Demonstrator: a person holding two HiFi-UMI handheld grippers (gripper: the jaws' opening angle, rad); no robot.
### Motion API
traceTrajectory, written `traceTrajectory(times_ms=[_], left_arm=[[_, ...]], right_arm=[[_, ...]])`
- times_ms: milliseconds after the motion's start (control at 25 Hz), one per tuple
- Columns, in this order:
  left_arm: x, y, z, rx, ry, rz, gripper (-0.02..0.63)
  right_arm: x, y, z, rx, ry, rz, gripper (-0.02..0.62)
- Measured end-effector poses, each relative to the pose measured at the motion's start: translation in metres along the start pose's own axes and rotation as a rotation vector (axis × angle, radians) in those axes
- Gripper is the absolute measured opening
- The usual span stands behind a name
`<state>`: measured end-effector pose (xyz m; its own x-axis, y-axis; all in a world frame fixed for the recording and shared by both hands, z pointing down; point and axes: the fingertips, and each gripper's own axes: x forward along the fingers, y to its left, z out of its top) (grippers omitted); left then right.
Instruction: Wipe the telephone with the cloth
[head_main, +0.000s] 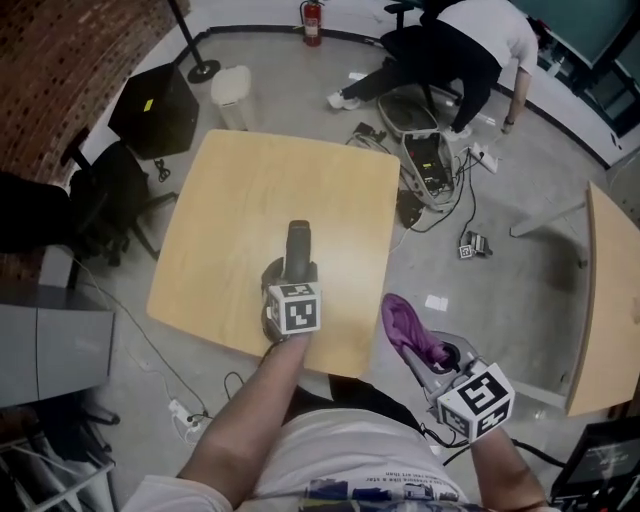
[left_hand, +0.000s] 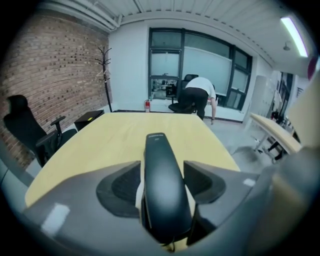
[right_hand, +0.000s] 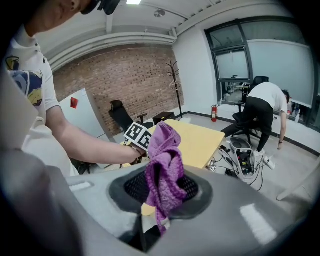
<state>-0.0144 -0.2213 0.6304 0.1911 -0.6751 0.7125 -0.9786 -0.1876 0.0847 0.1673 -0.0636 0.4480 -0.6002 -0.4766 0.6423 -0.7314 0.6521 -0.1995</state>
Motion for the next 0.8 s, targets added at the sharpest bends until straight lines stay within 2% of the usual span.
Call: traceTrajectory(times_ms=[120,440,640,800], left_arm=[[0.005,0.001,0.000,-0.010,-0.008,0.030,0.238],[0.005,0.006,-0.006,0.006,0.010,0.067,0.242],[0.001,0.009,-0.007,0.019,-0.004,0.039,0.244],[-0.008,0.004,0.000,0.066,-0.043,-0.001,0.250]], right_arm=[[0.002,-0.006,-0.003,-0.013,0.016,0.023,0.085],[-0.003,-0.019,0.002,-0.028,0.021,0.039,0.084],[0.001,-0.022,0.007,-0.043,0.013,0.040,0.084],[0.004,-0.022,0.013,-0.057,0.008,0.035,0.084]])
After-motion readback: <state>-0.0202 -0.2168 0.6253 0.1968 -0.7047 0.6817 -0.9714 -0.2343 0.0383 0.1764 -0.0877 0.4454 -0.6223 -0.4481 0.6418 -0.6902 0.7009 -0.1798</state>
